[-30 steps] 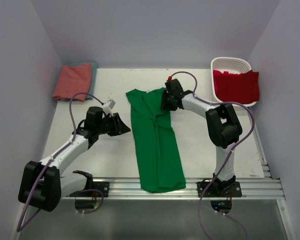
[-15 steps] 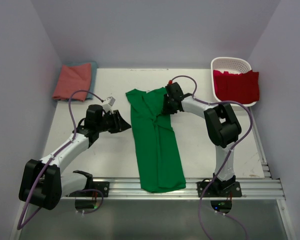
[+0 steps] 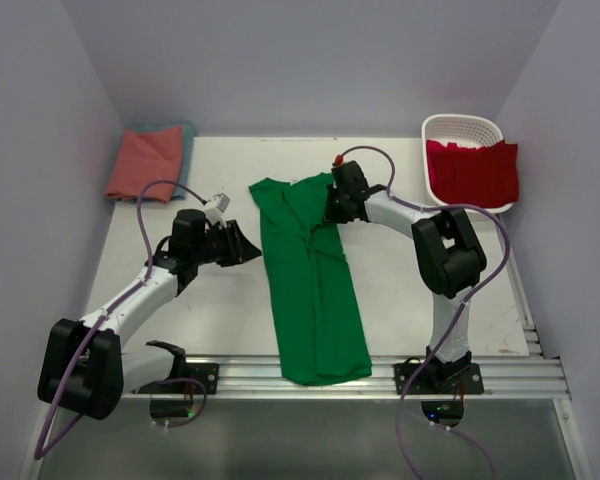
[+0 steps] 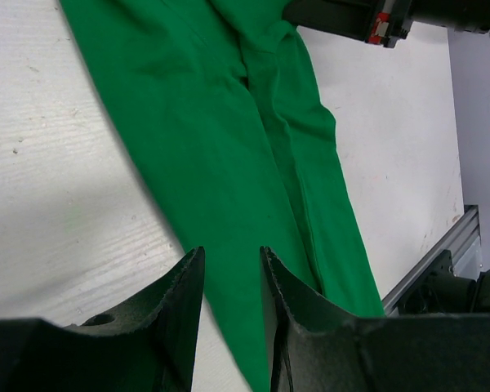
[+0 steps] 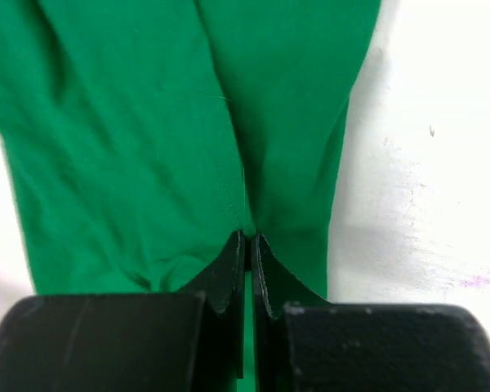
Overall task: Fold and stack the t-shirts
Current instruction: Fold the tshirt
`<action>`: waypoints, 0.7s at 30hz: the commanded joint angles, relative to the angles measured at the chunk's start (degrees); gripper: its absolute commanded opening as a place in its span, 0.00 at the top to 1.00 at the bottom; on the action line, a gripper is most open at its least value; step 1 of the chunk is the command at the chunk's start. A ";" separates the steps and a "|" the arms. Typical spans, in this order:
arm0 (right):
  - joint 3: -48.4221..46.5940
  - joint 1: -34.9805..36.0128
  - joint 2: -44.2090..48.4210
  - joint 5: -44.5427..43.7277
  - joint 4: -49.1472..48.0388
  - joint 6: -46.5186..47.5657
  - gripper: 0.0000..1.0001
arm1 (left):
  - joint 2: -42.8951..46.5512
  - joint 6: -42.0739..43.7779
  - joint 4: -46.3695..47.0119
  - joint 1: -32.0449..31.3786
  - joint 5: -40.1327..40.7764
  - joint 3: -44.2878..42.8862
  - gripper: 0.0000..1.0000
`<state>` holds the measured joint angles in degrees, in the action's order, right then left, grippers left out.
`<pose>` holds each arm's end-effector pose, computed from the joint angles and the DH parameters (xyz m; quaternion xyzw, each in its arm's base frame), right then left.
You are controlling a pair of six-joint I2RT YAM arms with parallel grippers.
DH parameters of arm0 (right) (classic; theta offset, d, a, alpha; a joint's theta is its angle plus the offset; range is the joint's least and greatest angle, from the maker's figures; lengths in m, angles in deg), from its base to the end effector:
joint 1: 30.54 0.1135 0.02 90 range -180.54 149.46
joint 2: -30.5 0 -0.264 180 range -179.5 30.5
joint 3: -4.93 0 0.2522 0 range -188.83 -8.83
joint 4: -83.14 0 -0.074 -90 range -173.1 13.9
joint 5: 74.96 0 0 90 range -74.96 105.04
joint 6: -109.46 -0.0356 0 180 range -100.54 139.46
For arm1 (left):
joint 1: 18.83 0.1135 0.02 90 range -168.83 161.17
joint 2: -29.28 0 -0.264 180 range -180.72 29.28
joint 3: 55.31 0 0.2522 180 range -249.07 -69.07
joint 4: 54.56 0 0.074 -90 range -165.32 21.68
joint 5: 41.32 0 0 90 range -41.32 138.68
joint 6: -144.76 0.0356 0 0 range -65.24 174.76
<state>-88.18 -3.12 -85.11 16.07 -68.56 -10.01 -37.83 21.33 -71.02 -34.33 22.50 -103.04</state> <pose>0.3871 0.2015 0.1701 0.0138 0.9419 0.1672 0.2909 0.2281 -0.0796 0.2110 -0.0333 0.8727 -0.3672 0.3201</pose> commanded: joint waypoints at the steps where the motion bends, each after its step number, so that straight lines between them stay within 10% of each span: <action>1: -1.42 0.44 6.01 2.03 -5.22 3.45 1.00 | 1.11 0.82 0.94 -0.31 0.86 -1.36 0.63; 15: -7.21 3.07 0.39 10.66 -6.12 6.09 0.98 | 1.81 1.26 0.07 -0.31 1.65 -0.74 0.63; 18: -8.10 3.69 -0.31 8.03 -3.49 7.32 0.65 | 1.90 1.35 0.06 -0.31 1.74 -0.65 0.64; 21: -8.27 3.96 -0.40 5.74 -2.07 7.94 0.53 | 1.81 1.17 0.50 -0.23 1.56 -0.39 0.64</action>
<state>-93.91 0.49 -85.40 24.49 -72.99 -3.85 -37.21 21.37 -71.44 -34.33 23.60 -103.04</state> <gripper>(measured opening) 0.432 0.366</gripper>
